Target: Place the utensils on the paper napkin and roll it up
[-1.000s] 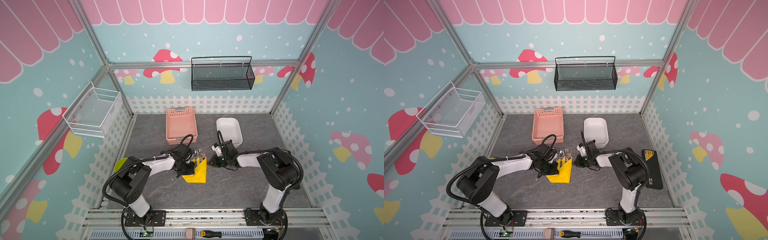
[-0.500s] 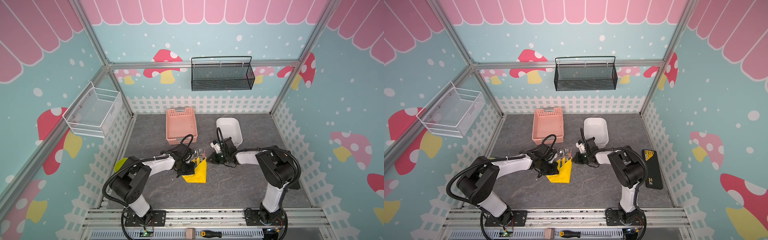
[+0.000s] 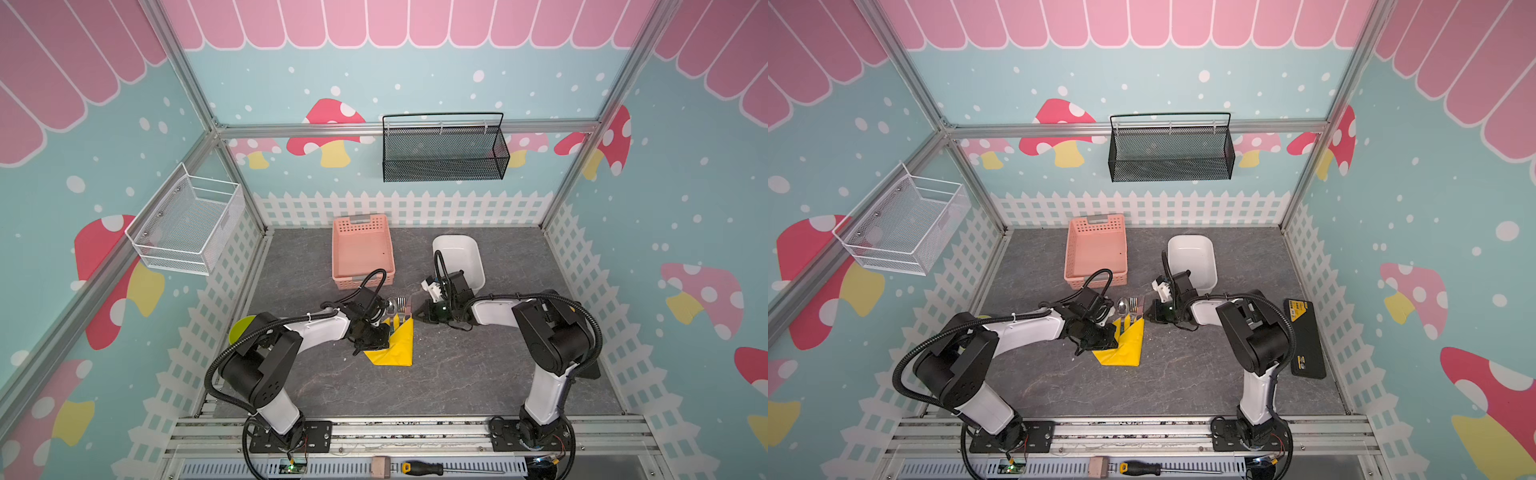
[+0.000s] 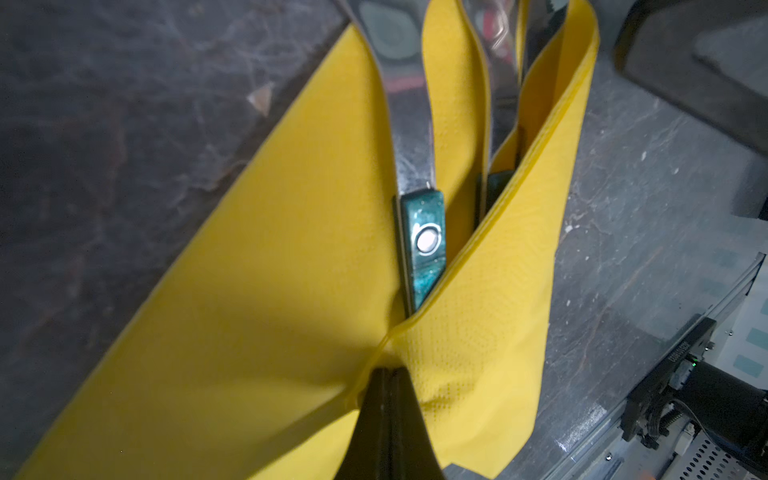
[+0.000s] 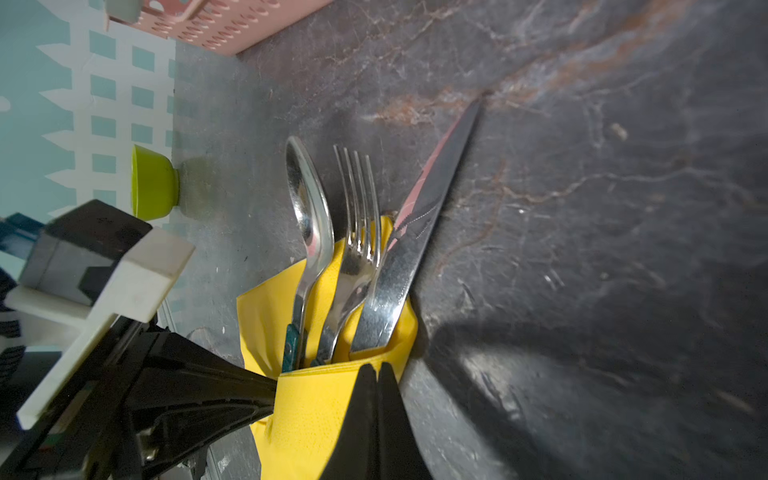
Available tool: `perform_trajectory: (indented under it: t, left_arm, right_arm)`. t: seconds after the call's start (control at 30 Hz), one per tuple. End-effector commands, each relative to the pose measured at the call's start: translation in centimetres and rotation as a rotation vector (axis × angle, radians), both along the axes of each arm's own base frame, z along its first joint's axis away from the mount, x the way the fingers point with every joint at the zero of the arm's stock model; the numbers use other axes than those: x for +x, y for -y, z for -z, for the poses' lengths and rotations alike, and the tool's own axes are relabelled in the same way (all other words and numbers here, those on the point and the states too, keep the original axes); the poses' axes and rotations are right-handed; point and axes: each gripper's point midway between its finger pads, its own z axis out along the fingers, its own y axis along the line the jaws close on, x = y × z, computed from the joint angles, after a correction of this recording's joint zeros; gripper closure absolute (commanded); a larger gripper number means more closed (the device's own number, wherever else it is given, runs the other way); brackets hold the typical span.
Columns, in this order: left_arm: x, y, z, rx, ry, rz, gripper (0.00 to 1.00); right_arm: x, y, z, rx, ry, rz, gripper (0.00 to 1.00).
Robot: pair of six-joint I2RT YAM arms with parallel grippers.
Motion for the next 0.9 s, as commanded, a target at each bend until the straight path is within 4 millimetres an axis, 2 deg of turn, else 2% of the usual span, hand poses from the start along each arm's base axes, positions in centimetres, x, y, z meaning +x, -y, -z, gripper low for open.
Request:
perform_trajectory:
  t: [0.0, 0.13, 0.17, 0.37, 0.43, 0.6, 0.63, 0.87]
  left_arm:
    - [-1.1, -0.9, 1.0, 0.032, -0.029, 0.008, 1.00]
    - [-1.1, -0.9, 1.0, 0.033, -0.031, 0.007, 1.00]
    - [-1.1, -0.9, 1.0, 0.032, -0.030, 0.006, 1.00]
    - [-1.2, -1.0, 1.0, 0.035, -0.032, 0.003, 1.00]
    - [-1.3, -1.0, 1.0, 0.034, -0.032, 0.004, 1.00]
    - [-1.3, -1.1, 0.9, 0.034, -0.030, 0.001, 1.00]
    - [-1.3, -1.1, 1.0, 0.034, -0.031, 0.000, 1.00]
    - [-1.2, -1.1, 0.8, 0.033, -0.024, -0.003, 1.00]
  right_arm:
    - [0.4, -0.4, -0.6, 0.020, 0.020, -0.014, 1.00]
    - [0.1, -0.3, 0.3, 0.014, 0.003, -0.022, 1.00]
    - [-0.2, -0.2, 1.9, -0.002, -0.035, -0.023, 1.00]
    - [-0.6, 0.8, 3.8, -0.066, -0.072, -0.003, 1.00]
    - [-0.7, 1.0, 3.8, -0.082, -0.070, 0.001, 1.00]
    - [-0.3, 1.5, 2.8, -0.114, -0.044, 0.014, 1.00]
    - [0.1, 1.4, 1.2, -0.101, -0.010, 0.019, 1.00]
    - [-0.8, 0.1, -2.5, -0.027, 0.032, 0.007, 1.00]
